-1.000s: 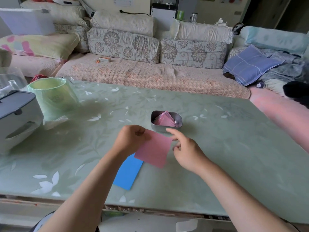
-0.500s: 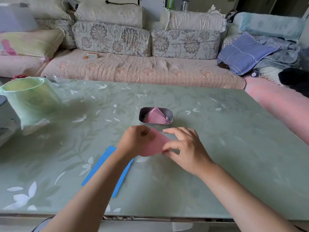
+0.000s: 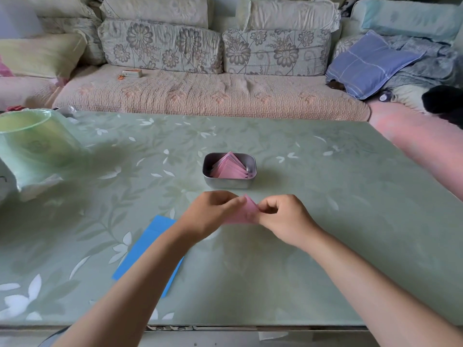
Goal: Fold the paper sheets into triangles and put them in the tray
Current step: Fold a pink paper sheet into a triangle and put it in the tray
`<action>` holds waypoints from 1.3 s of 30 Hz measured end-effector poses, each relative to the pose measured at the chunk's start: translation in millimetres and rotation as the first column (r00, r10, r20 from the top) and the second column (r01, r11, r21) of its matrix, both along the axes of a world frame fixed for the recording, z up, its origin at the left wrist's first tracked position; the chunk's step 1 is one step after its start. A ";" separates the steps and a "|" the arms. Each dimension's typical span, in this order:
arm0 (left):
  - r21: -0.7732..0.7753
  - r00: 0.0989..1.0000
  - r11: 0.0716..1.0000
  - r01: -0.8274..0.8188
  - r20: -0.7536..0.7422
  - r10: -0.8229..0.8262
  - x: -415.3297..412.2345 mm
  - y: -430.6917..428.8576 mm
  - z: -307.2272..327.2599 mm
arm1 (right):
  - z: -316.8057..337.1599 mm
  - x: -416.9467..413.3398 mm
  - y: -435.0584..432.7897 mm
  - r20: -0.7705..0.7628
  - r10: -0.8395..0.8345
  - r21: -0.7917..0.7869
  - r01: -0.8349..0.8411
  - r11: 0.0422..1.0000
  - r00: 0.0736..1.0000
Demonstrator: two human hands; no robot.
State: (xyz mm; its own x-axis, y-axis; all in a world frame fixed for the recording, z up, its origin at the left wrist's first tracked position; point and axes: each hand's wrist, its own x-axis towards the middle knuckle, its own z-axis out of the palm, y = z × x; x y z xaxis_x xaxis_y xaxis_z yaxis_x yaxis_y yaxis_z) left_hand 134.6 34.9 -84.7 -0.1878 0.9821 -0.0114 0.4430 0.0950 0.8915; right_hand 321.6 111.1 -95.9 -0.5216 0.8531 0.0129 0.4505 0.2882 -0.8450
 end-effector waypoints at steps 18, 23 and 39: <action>0.076 0.983 0.987 -0.140 0.130 0.129 10.2 3.6 -13.3 | 8.3 -5.3 -3.5 -0.235 -0.093 -0.171 0.053 0.984 0.968; 0.100 0.996 0.994 0.032 0.077 -0.040 7.7 2.4 -12.5 | 6.8 -5.8 -1.4 -0.237 -0.159 -0.173 0.119 0.978 0.959; 0.128 0.993 0.991 0.027 -0.120 -0.011 14.0 3.7 -19.0 | -1.0 -3.1 2.0 -0.199 -0.022 0.000 0.023 1.000 0.980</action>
